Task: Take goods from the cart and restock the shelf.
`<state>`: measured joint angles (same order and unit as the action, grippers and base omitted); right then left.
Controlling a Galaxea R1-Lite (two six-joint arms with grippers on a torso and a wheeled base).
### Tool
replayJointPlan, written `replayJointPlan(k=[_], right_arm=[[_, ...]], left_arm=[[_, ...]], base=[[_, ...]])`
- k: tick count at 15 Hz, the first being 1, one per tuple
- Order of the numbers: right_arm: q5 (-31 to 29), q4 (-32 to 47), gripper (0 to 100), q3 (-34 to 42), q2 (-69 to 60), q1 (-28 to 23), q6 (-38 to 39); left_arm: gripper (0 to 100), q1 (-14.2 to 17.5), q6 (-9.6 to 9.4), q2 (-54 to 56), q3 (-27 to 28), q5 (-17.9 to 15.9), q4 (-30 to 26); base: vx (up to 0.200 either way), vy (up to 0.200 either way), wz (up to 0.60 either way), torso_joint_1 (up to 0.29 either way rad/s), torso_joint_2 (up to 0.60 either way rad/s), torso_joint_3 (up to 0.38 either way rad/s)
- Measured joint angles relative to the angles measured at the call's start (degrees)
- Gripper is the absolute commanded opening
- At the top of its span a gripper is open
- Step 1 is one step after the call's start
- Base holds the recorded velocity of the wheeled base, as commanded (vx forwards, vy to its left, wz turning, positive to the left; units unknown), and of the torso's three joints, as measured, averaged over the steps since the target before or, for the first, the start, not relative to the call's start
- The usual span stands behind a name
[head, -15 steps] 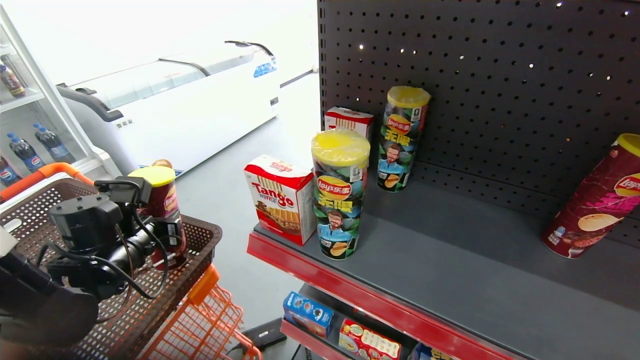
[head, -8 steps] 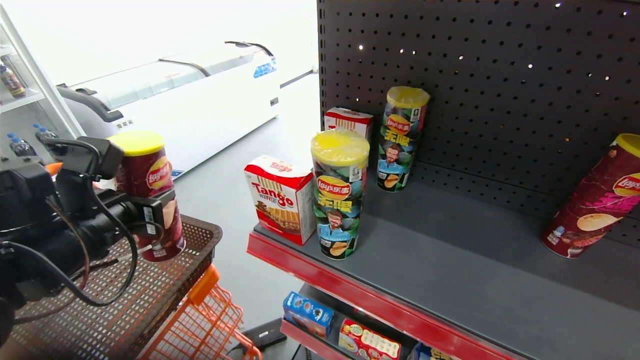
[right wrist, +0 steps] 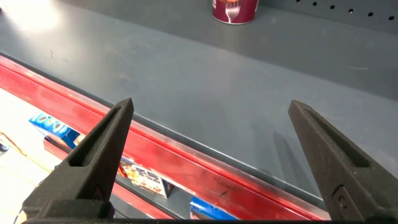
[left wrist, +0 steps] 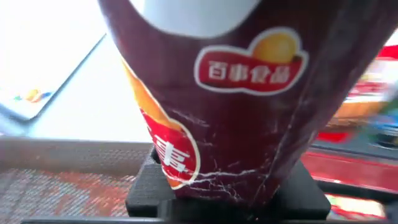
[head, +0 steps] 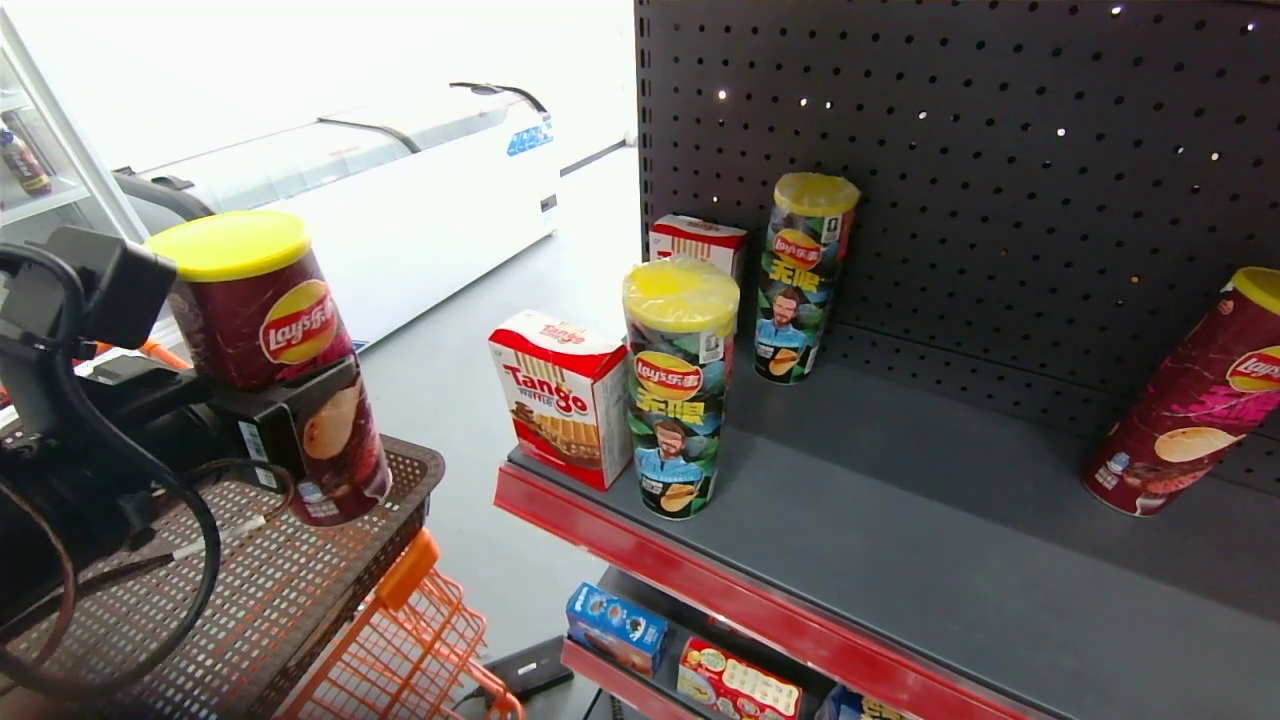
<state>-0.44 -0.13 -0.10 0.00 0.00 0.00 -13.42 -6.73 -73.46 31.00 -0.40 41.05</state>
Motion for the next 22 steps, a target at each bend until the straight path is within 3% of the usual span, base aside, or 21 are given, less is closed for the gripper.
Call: replayJointPlan(k=[2,6,13,14,16,19,22], right_arm=[[0.0,-0.02,100,0.0,0.0,0.0,0.0],[0.0,-0.02,100,0.0,0.0,0.0,0.0],[0.0,-0.02,100,0.0,0.0,0.0,0.02],[0.0,-0.02,100,0.0,0.0,0.0,0.0],[0.0,-0.02,100,0.0,0.0,0.0,0.0],[0.0,-0.02,100,0.0,0.0,0.0,0.0],[0.0,-0.02,100,0.0,0.0,0.0,-0.05]], left_arm=[[0,-4.88,0.16,0.98,-0.22,-1.34,-0.07],[0,-9.09,2.02,1.96,-1.54,-12.35,-0.33],[0,-15.65,2.16,2.27,-0.99,-14.51,-0.22],[0,-16.29,2.16,2.1,-0.9,-16.51,-0.24],[0,-16.76,2.17,1.85,-1.66,-24.09,-0.32],[0,-16.35,2.3,1.38,-2.08,-32.68,-0.33],[0,-17.05,2.11,-0.85,0.0,-34.41,-0.1]], base=[[0.0,0.0,0.0,0.0,0.0,0.0],[0.0,0.0,0.0,0.0,0.0,0.0],[0.0,0.0,0.0,0.0,0.0,0.0],[0.0,0.0,0.0,0.0,0.0,0.0],[0.0,0.0,0.0,0.0,0.0,0.0],[0.0,0.0,0.0,0.0,0.0,0.0],[0.0,0.0,0.0,0.0,0.0,0.0]])
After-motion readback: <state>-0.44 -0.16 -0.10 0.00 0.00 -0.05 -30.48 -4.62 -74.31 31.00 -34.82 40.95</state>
